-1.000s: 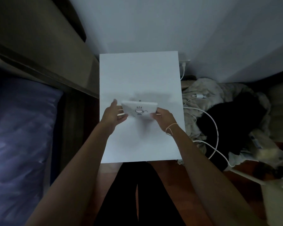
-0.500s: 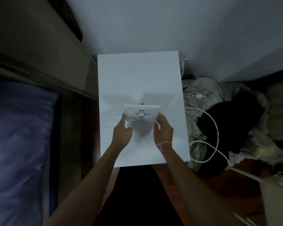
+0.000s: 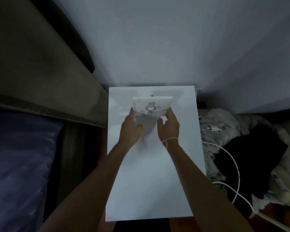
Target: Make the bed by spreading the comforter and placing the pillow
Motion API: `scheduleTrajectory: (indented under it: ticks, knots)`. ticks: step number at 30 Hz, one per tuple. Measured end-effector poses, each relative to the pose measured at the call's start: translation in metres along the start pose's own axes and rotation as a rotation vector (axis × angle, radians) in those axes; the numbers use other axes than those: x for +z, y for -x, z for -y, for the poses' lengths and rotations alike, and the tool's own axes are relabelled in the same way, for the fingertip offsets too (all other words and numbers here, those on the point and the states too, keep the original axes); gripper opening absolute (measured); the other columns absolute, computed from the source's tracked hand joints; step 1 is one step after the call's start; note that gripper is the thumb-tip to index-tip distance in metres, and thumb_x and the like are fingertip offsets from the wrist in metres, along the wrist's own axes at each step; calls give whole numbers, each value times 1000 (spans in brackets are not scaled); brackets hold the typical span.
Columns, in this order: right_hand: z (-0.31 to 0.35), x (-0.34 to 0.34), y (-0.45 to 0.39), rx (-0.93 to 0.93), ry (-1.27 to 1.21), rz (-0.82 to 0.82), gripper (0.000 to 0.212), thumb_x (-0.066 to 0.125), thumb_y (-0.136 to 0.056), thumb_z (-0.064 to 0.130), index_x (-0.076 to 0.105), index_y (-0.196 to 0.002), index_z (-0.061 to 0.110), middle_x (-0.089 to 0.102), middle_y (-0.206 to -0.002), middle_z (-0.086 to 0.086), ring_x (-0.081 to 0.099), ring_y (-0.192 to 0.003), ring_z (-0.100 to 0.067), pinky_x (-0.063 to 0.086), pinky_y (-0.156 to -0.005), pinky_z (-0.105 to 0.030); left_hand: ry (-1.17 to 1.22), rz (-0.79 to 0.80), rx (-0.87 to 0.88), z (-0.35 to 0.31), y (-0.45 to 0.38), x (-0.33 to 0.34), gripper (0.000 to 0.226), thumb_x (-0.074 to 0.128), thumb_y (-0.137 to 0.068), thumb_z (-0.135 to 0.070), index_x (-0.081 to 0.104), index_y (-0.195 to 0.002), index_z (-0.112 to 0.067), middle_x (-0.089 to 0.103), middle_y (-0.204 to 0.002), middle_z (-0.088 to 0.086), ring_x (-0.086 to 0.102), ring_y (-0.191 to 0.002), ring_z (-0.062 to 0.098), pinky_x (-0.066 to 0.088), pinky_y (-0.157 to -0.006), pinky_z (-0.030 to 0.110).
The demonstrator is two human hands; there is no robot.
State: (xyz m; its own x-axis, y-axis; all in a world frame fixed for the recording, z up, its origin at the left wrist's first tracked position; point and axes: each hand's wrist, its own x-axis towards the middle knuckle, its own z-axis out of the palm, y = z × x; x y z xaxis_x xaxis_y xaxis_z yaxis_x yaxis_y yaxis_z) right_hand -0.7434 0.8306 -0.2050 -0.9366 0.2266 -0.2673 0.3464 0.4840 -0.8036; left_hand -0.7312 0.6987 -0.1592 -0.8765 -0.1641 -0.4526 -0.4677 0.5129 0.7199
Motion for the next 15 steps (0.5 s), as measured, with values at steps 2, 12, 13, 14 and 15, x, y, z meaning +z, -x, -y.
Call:
scheduleTrajectory:
  ticks: [2, 12, 13, 14, 15]
  knots:
    - [8, 4, -24, -15, 13, 0, 55, 53, -84, 18, 43, -138, 15, 56, -135, -6, 55, -122, -21, 49, -100, -43, 16, 15, 7, -8, -22, -6, 65, 50, -85, -1, 30, -143, -21, 52, -136, 11, 52, -121, 32, 42, -83, 27]
    - [17, 15, -58, 11, 28, 8, 63, 42, -76, 25, 39, -139, 20, 57, -133, -3, 57, -120, -22, 47, -102, -44, -36, 115, 4, -10, -63, -20, 77, 49, -75, -14, 23, -147, -19, 46, -141, 9, 49, -123, 32, 45, -101, 38]
    - [22, 13, -56, 23, 42, 13, 64, 43, -76, 25, 38, -140, 21, 56, -135, -3, 56, -121, -22, 47, -103, -44, -39, 120, 6, -10, -64, -21, 77, 50, -78, -10, 20, -148, -19, 44, -144, 9, 47, -126, 32, 43, -102, 36]
    - [19, 13, -55, -1, 49, 14, 64, 45, -79, 25, 36, -142, 20, 54, -138, -4, 54, -124, -23, 45, -105, -43, -36, 121, 7, -7, -65, -20, 78, 50, -81, -7, 16, -150, -18, 41, -146, 10, 43, -130, 32, 40, -103, 33]
    - [23, 11, -48, 20, 97, 38, 64, 47, -85, 25, 31, -146, 18, 49, -143, -6, 51, -127, -25, 41, -108, -42, -50, 109, -8, -7, -60, -21, 78, 50, -83, -5, 12, -150, -16, 37, -149, 11, 40, -134, 31, 37, -103, 31]
